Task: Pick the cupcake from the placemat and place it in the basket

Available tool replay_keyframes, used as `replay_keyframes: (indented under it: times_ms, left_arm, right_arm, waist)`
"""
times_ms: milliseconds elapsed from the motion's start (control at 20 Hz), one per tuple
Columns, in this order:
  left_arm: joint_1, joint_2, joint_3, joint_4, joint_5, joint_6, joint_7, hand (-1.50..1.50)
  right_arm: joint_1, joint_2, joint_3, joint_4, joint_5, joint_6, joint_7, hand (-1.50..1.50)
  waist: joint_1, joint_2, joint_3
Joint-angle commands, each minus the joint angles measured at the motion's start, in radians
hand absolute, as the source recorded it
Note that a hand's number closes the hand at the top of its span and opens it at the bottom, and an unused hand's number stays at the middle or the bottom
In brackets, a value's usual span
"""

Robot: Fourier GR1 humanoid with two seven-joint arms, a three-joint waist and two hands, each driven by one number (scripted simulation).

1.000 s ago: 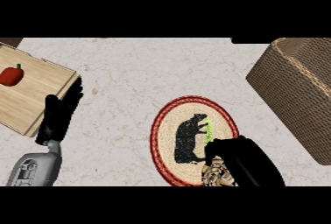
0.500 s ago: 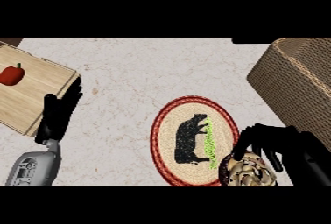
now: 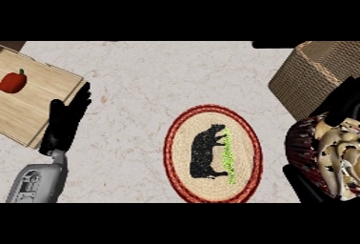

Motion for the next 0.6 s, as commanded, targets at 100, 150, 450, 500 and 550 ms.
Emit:
replay_keyframes:
  times_ms: [100,150,450,500,550]
  left_arm:
    - [-0.027,0.021,0.032,0.026,0.021,-0.017,0.002,0.00]
    - [0.024,0.001,0.006,0.006,0.001,-0.005,-0.030,0.00]
    - [-0.006,-0.001,-0.007,-0.031,-0.006,-0.003,0.027,0.00]
    - [-0.022,0.002,0.018,0.046,0.009,-0.010,-0.033,0.00]
    - [0.011,0.020,0.015,-0.009,0.012,-0.029,-0.017,0.00]
  right_arm:
    - [-0.204,-0.232,-0.189,0.153,-0.136,0.106,0.112,1.50]
    - [-0.241,-0.277,-0.121,0.193,-0.066,0.128,0.131,1.50]
    - [-0.188,-0.501,-0.123,0.378,0.042,0.235,-0.067,1.50]
    - [-0.219,-0.517,-0.115,0.449,0.064,0.228,-0.112,1.50]
    - [-0.166,-0.547,-0.203,0.507,0.053,0.219,-0.218,1.50]
  waist:
    - [-0.006,0.002,0.000]
    - [0.008,0.001,-0.002]
    - [0.020,0.010,0.002]
    - [0.020,0.017,0.000]
    - [0.022,0.013,0.003]
